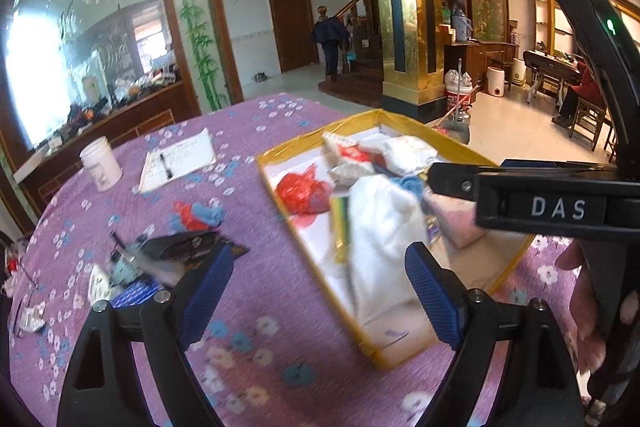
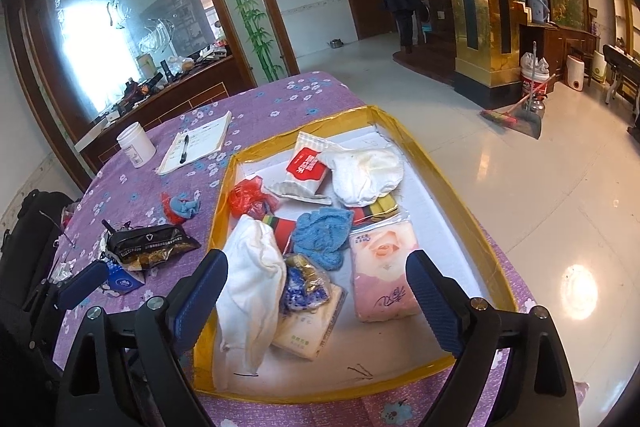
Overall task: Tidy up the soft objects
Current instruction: 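Withdraw both open tools from the box back over the table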
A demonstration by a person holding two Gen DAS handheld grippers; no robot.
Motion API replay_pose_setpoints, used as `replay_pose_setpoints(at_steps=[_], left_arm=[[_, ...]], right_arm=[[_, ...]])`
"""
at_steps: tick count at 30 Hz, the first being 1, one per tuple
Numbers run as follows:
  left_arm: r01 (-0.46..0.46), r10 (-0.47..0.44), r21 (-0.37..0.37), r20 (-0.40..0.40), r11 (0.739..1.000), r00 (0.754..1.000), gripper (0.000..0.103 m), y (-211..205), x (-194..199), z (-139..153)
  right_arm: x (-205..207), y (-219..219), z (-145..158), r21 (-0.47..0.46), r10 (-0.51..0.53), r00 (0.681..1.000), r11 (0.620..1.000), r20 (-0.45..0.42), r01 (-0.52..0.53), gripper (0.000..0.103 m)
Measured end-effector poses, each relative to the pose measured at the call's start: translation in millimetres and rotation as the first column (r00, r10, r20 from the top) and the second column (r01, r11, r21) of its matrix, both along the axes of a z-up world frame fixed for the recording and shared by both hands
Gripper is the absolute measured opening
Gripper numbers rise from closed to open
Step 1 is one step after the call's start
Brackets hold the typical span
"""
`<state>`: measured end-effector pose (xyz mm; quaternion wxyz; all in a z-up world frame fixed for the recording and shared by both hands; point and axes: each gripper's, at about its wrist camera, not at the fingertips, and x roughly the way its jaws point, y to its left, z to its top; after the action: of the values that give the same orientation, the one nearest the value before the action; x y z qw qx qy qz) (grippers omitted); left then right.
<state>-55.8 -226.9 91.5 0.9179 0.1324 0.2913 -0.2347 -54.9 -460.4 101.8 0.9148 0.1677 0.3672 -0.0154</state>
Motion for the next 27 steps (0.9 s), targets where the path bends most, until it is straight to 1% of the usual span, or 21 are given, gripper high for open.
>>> replay_pose_setpoints(at_steps=[4,6,10,12,15,16,17,18,19,20,21,22,24,25,26,27], left_arm=[[-0.041,0.039,-0.024,-0.053,0.999,0.998,0.087,31.0,7.5,-0.2],[-0.082,0.079,-0.039,-0.077,0.996,0.994,0.087,52.8,13.0,0.1],[-0.154,0.146,-0.068,-0.099,0.986,0.984,0.087,95.4,18.1,2.7],[-0.209,0.201,-0.076,-0.104,0.975,0.974,0.087,122.4,22.7,5.0],[-0.305,0.293,-0.094,-0.124,0.948,0.948,0.087,162.0,38.0,8.8],[-0.348,0.333,-0.091,-0.143,0.933,0.932,0.087,173.0,46.5,8.7],[-0.393,0.374,-0.086,-0.177,0.915,0.910,0.087,185.3,56.2,7.5],[-0.435,0.403,-0.096,-0.239,0.896,0.883,0.087,201.6,70.0,4.2],[-0.449,0.405,-0.114,-0.280,0.886,0.870,0.087,209.9,78.1,1.3],[-0.470,0.405,-0.134,-0.342,0.872,0.848,0.087,219.7,89.0,-3.3],[-0.496,0.403,-0.149,-0.409,0.856,0.819,0.087,228.8,100.6,-9.4],[-0.513,0.397,-0.162,-0.456,0.843,0.797,0.087,234.5,109.4,-14.3],[-0.552,0.391,-0.179,-0.534,0.814,0.750,0.087,243.4,126.7,-26.3],[-0.565,0.391,-0.179,-0.556,0.805,0.734,0.086,245.2,132.9,-30.9],[-0.577,0.393,-0.178,-0.573,0.797,0.719,0.084,248.0,136.5,-34.4],[-0.593,0.393,-0.178,-0.596,0.785,0.700,0.079,249.1,141.9,-38.5]], right_arm=[[5.8,13.5,-3.4,0.006,0.037,0.999,0.999,-0.011,-0.037,0.093],[8.2,23.9,-4.4,0.003,0.072,0.997,0.997,-0.013,-0.072,0.093],[9.5,45.4,-4.7,-0.018,0.140,0.990,0.990,-0.006,-0.140,0.093],[10.4,59.8,-5.1,-0.043,0.183,0.983,0.982,-0.008,-0.183,0.093],[12.7,75.2,-5.8,-0.071,0.223,0.975,0.972,-0.008,-0.223,0.093],[12.9,79.5,-5.7,-0.076,0.232,0.973,0.970,-0.006,-0.231,0.093],[12.8,82.5,-6.4,-0.075,0.238,0.971,0.968,-0.004,-0.238,0.093],[12.9,85.0,-7.2,-0.070,0.245,0.969,0.967,-0.004,-0.245,0.093],[13.2,87.5,-8.2,-0.066,0.252,0.968,0.966,-0.004,-0.252,0.093],[13.3,89.9,-9.4,-0.065,0.258,0.966,0.964,-0.006,-0.258,0.093],[13.4,91.7,-9.8,-0.066,0.261,0.965,0.963,-0.008,-0.261,0.093],[13.4,92.6,-10.7,-0.068,0.264,0.964,0.962,-0.010,-0.264,0.093],[12.1,93.1,-11.8,-0.068,0.268,0.963,0.961,-0.010,-0.268,0.093],[11.2,92.5,-12.2,-0.068,0.268,0.963,0.961,-0.010,-0.268,0.093],[11.0,92.0,-12.1,-0.068,0.267,0.964,0.961,-0.009,-0.267,0.093],[10.1,90.8,-12.1,-0.068,0.265,0.964,0.962,-0.008,-0.265,0.093]])
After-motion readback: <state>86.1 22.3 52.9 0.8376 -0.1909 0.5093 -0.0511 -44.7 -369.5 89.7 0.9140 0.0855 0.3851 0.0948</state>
